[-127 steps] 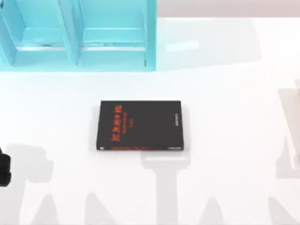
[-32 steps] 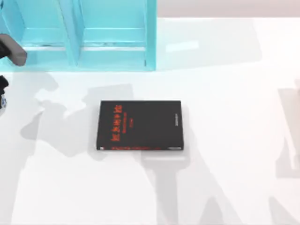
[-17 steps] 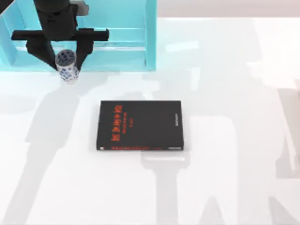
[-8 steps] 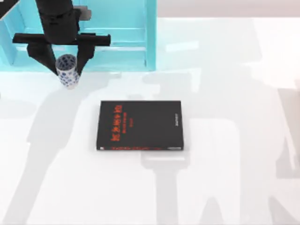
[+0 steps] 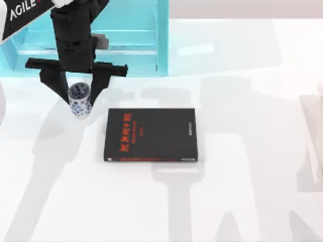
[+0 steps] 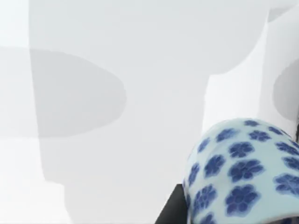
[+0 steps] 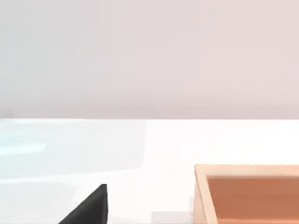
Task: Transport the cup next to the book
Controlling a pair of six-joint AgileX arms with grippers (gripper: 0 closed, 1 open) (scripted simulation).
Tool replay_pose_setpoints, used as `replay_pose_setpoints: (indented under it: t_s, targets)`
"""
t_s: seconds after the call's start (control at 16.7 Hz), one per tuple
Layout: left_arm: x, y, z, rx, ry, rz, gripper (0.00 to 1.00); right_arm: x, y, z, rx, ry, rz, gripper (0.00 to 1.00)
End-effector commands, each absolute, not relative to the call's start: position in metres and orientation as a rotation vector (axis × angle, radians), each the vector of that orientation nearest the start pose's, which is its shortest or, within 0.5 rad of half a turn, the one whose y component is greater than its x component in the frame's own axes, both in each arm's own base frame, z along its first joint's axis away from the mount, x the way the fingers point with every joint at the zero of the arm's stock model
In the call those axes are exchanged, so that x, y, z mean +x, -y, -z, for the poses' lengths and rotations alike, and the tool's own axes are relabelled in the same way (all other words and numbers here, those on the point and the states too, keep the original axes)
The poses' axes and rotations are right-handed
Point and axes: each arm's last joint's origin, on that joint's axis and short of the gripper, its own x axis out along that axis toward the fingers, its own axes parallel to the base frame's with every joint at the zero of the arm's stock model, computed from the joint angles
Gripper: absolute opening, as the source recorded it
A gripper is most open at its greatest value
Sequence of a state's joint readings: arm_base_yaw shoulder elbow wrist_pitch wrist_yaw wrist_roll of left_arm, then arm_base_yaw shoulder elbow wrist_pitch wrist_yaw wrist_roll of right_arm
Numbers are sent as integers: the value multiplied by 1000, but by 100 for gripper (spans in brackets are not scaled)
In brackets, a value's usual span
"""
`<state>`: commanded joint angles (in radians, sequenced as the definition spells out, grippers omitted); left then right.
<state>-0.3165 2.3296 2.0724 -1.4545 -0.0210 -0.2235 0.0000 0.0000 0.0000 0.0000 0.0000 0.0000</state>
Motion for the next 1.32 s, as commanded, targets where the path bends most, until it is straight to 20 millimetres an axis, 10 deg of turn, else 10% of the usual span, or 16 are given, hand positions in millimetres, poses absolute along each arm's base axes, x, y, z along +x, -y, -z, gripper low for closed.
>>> replay_pose_setpoints:
  t_s: [0.66, 1.32]
  targets:
    - [444, 115, -165, 25, -1575, 7, 0, 106, 1, -160, 0, 0, 0, 100]
    - [444, 115, -165, 25, -1575, 7, 83, 106, 1, -160, 0, 0, 0, 100]
